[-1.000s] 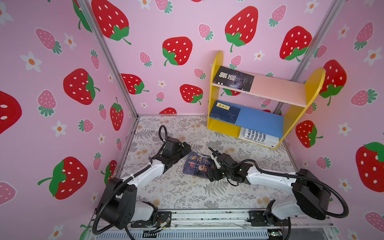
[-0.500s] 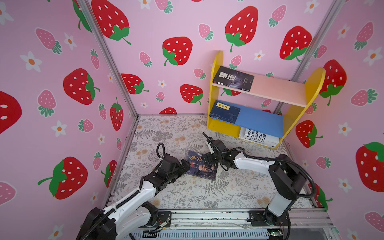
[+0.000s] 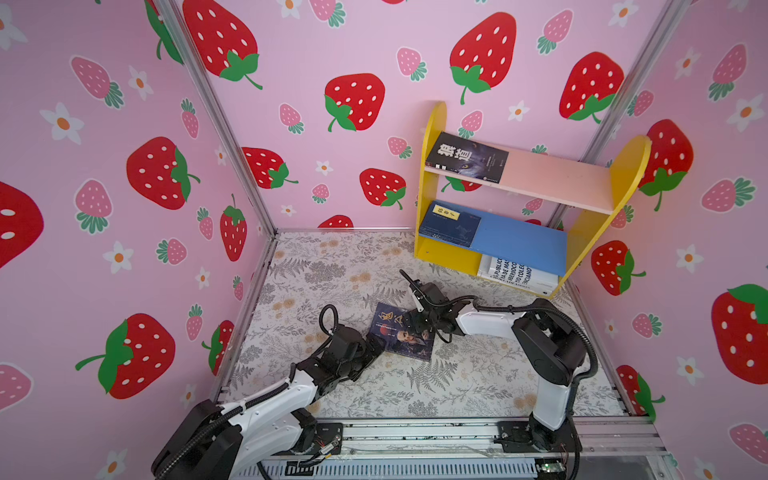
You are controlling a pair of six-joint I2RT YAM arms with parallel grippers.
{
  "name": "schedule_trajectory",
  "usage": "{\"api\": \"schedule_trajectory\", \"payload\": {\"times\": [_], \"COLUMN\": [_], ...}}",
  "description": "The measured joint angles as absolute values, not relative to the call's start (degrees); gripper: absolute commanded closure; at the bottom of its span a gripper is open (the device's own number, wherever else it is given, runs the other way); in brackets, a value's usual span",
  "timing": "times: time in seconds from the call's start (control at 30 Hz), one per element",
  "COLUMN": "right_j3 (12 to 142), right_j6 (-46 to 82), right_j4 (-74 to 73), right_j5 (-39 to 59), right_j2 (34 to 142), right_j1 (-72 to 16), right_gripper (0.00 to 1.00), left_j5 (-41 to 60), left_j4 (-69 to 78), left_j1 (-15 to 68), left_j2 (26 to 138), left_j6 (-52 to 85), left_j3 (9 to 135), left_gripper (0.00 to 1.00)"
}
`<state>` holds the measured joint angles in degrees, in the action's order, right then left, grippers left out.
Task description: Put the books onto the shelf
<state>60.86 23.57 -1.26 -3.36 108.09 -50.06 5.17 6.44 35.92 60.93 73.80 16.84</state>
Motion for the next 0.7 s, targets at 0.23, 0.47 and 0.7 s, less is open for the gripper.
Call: {"api": "schedule_trajectory", "payload": {"times": [0.23, 0.47, 0.7], "right_j3": [60.0, 56.4, 54.3], "right_j6": [25.4, 28.3, 30.0], "right_j4": [-4.4, -11.2, -15.2], "right_j5": [-2.0, -0.2, 0.9], "right_j2": [108.8, 108.8, 108.6], "right_j1": [-49.8, -50.2, -51.7], "right_gripper": [0.31, 0.37, 0.35], "left_j5": [5.6, 3.6, 1.9], "left_j4": [18.0, 25.1, 30.2], "left_j1": [36.1, 36.1, 35.3], "left_j2": [68.2, 72.4, 76.1], "left_j6": [75.8, 77.1, 78.0], "left_j3": [16.9, 16.9, 17.3], "left_gripper": [0.00, 0.00, 0.01]}}
